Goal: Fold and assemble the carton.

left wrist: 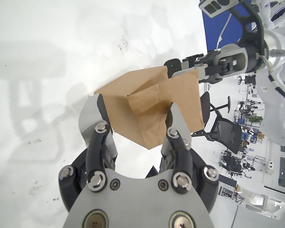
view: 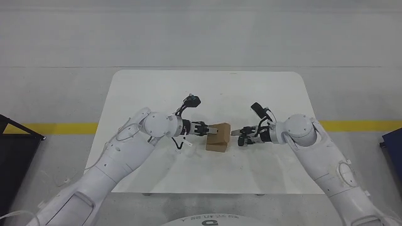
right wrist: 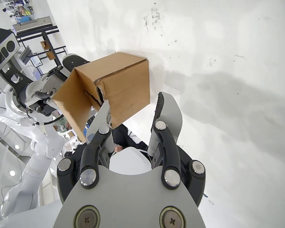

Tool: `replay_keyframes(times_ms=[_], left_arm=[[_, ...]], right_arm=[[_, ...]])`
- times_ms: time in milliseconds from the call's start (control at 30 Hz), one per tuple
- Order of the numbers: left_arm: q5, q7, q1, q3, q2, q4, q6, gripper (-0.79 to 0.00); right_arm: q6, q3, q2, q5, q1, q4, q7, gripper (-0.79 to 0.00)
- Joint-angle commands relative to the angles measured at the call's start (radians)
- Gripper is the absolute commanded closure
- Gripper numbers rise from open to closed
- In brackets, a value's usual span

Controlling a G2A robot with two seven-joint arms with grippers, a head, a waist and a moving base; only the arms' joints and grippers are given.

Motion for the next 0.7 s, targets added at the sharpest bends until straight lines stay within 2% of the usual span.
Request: replay_keyframes(times_ms=[0,133,300,467,667], left_arm=[[0.006,-0.005,0.003,-0.002,0.002,-0.001,0.004,-0.557],[0.010,-0.008,0.008,-0.002,0.002,-0.005,0.007,-0.526],[0.015,-0.009,0.008,-0.002,0.003,-0.006,0.009,-0.489],[0.017,-0.008,0.008,0.000,0.002,-0.003,0.008,-0.520],[0.015,-0.004,0.008,-0.002,0.001,-0.002,0.010,-0.551]], right_arm=[[-0.014,0.002,0.001,0.004,-0.004,-0.003,0.000,-0.391],[-0.053,0.020,0.003,0.038,-0.018,-0.014,-0.019,-0.391],[-0.157,0.059,0.011,0.082,-0.062,-0.039,-0.005,-0.376],[-0.176,0.076,0.016,0.089,-0.087,-0.056,-0.016,-0.406],[-0.154,0.072,0.020,0.066,-0.093,-0.065,-0.018,-0.388]])
